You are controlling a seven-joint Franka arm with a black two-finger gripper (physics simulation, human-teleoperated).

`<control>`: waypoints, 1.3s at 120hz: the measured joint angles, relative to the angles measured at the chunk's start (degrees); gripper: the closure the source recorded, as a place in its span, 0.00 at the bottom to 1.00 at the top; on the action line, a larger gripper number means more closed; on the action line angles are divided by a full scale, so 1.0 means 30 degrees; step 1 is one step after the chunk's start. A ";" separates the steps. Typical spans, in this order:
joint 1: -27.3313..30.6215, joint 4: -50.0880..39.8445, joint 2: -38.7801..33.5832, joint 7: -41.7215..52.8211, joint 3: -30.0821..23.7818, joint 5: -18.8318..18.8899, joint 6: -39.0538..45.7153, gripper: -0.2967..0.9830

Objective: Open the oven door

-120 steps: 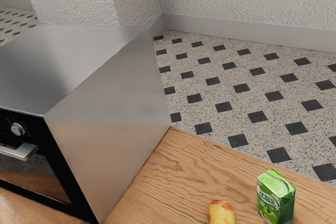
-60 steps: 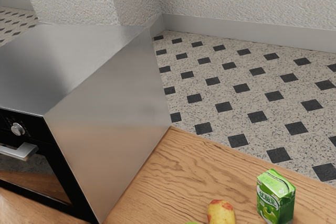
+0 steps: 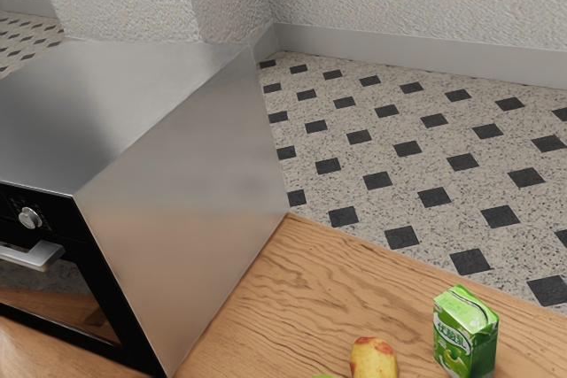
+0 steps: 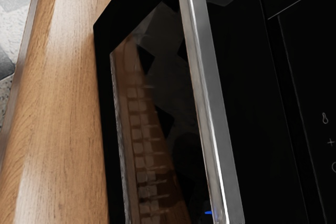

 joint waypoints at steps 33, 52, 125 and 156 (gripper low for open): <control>-0.0210 -0.0727 0.0057 0.0388 0.0019 0.0000 0.0737 0.23; -0.0310 -0.1226 0.0266 0.0522 0.0027 0.0000 0.1365 0.23; -0.0133 -0.2736 0.0318 0.0740 0.0457 -0.0083 0.2593 0.23; -0.0187 -0.4932 -0.2612 0.0773 0.2401 0.0480 0.2800 0.23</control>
